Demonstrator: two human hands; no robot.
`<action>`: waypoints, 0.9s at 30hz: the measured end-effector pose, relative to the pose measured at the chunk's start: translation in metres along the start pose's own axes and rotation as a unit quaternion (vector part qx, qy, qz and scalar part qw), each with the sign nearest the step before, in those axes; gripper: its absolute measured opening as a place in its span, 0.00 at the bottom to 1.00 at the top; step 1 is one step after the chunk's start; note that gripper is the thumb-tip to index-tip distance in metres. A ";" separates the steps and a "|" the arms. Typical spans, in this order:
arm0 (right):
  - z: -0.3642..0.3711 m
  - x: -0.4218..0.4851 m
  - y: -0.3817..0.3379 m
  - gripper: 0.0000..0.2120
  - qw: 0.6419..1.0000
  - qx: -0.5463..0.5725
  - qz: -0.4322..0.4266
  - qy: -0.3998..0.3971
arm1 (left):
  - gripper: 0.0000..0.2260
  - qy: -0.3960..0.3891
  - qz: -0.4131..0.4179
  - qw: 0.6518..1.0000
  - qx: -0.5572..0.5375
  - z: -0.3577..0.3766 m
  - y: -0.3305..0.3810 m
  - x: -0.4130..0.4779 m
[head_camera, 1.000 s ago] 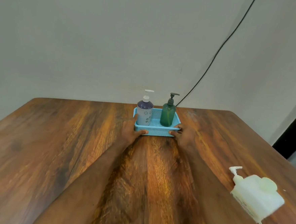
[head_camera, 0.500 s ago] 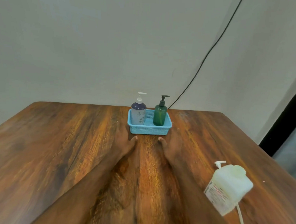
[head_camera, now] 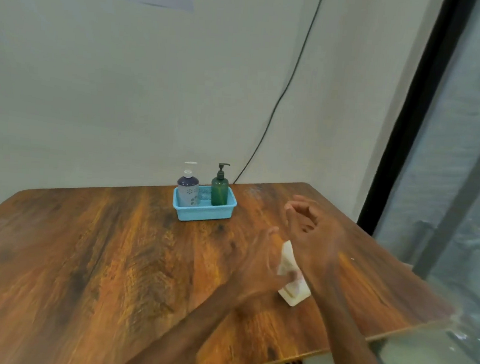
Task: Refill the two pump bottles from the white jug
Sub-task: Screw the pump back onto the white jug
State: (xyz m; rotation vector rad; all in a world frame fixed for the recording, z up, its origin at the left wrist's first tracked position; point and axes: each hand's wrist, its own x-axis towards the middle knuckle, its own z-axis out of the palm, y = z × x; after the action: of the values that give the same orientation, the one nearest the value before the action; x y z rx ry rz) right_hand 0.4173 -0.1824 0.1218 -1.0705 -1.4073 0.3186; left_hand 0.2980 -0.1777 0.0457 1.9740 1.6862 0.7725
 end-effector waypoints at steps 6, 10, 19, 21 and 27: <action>-0.066 0.009 0.040 0.10 0.994 -0.010 0.080 0.069 | 0.40 0.020 0.040 0.999 -0.004 0.017 0.039 0.008; -0.080 0.009 0.083 0.08 0.987 -0.018 0.148 0.060 | 0.35 0.026 0.015 0.998 -0.054 0.024 0.031 0.015; -0.047 -0.006 0.172 0.09 0.946 -0.166 0.242 -0.137 | 0.43 0.043 0.005 0.998 -0.034 -0.001 0.001 0.027; -0.035 -0.003 0.178 0.12 0.935 -0.192 0.243 -0.173 | 0.39 0.040 0.022 0.998 -0.041 0.001 0.001 0.025; -0.008 0.018 0.179 0.12 0.932 -0.200 0.219 -0.208 | 0.35 0.044 0.074 0.995 -0.051 0.000 -0.001 0.030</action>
State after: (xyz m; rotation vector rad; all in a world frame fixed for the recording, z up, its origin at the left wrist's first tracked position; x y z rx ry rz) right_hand 0.4996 -0.0783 0.0002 -1.7391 -1.6378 0.6274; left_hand 0.3003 -0.1483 0.0490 2.0384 1.5288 0.9911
